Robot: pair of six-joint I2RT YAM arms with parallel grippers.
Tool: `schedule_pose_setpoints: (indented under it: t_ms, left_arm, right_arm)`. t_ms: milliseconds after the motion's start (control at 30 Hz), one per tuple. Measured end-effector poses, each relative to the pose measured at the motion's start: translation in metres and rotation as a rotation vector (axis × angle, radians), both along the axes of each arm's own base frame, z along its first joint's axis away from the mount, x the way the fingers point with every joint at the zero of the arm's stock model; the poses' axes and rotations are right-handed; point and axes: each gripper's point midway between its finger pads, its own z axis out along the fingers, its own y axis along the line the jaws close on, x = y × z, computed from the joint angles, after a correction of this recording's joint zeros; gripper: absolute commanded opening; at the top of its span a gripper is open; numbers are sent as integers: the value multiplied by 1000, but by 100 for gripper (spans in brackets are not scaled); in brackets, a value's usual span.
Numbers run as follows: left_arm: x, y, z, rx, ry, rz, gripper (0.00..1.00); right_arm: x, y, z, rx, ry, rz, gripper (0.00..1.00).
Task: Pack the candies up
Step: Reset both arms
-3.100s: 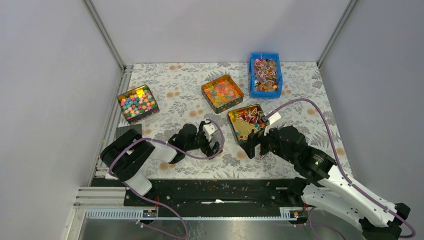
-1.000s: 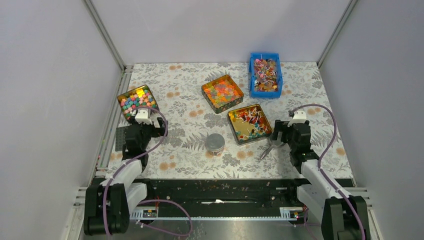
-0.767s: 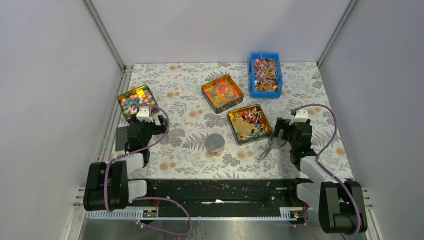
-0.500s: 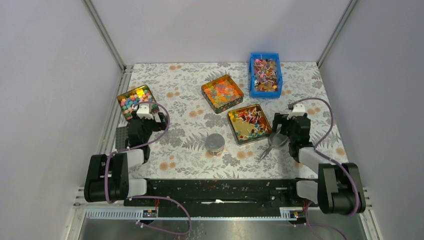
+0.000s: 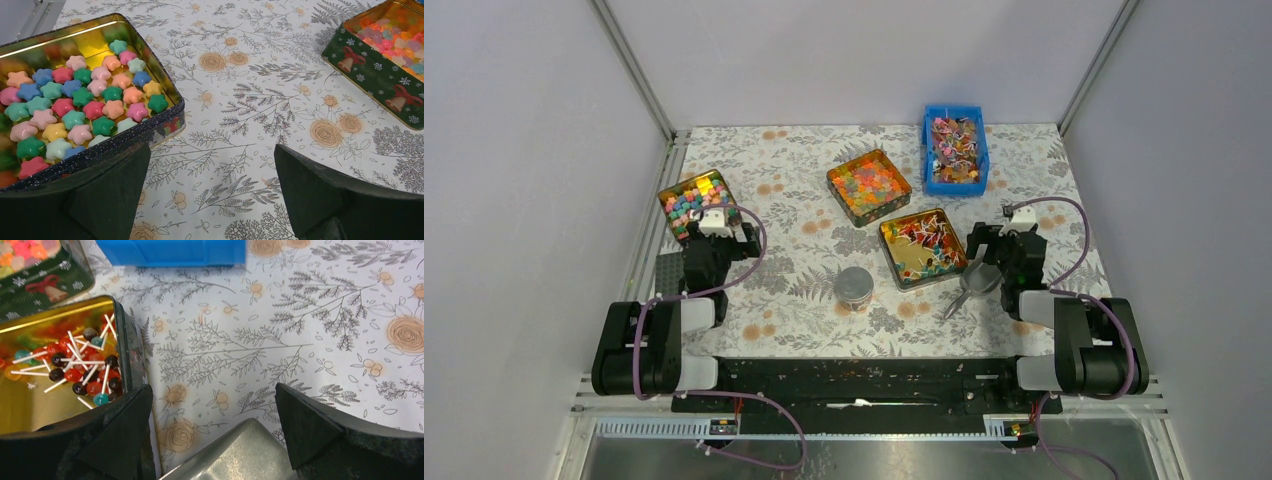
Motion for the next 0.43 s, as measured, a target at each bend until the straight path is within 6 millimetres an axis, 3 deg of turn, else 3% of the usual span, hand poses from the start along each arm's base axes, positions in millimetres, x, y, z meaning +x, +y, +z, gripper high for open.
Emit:
schedule_pose_setpoints:
  t_ms: [433]
  left_arm:
    - [0, 0, 0, 6, 0, 9, 99]
  right_arm:
    - [7, -1, 14, 11, -61, -15, 100]
